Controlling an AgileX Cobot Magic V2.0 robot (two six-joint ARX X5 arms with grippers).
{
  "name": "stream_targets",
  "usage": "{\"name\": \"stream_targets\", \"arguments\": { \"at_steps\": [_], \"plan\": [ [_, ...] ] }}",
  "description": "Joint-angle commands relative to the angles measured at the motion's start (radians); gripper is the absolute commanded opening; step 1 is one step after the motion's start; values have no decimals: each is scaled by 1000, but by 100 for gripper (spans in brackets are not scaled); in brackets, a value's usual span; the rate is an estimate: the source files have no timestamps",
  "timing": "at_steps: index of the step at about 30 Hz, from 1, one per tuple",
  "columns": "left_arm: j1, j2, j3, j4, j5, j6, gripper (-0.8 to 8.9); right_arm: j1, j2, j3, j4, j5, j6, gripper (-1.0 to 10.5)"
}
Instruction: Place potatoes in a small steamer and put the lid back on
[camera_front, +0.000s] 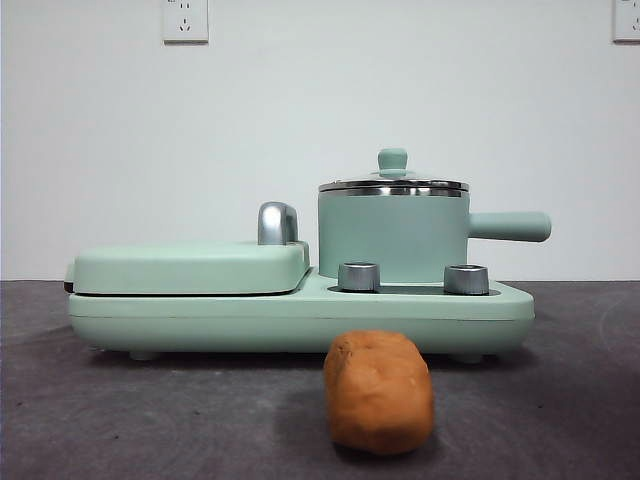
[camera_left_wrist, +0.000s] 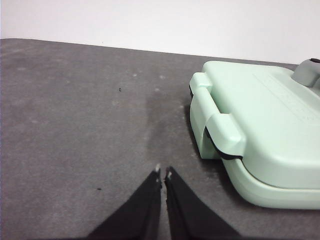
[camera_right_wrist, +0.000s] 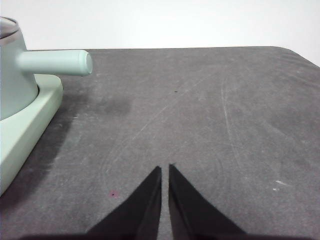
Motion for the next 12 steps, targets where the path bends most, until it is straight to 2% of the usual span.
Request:
{"name": "stream_targets", "arguments": {
  "at_steps": [1, 3, 5, 8, 12],
  "plan": [
    [0, -2, -20, 43, -2, -61, 19, -1, -1, -5, 11, -11, 55, 21],
    [0, -2, -20, 54, -2, -63, 19, -2, -1, -5, 22, -18, 108, 21],
    [0, -2, -20, 61, -2, -79, 16, -1, -1, 0, 26, -64, 166, 15],
    [-2, -2, -8, 63, 10, -179, 16, -1, 0, 31, 20, -168, 237, 14],
    [-17, 6, 41, 59, 64, -198, 16, -1, 3, 113, -24, -184, 323, 14]
  ]
}}
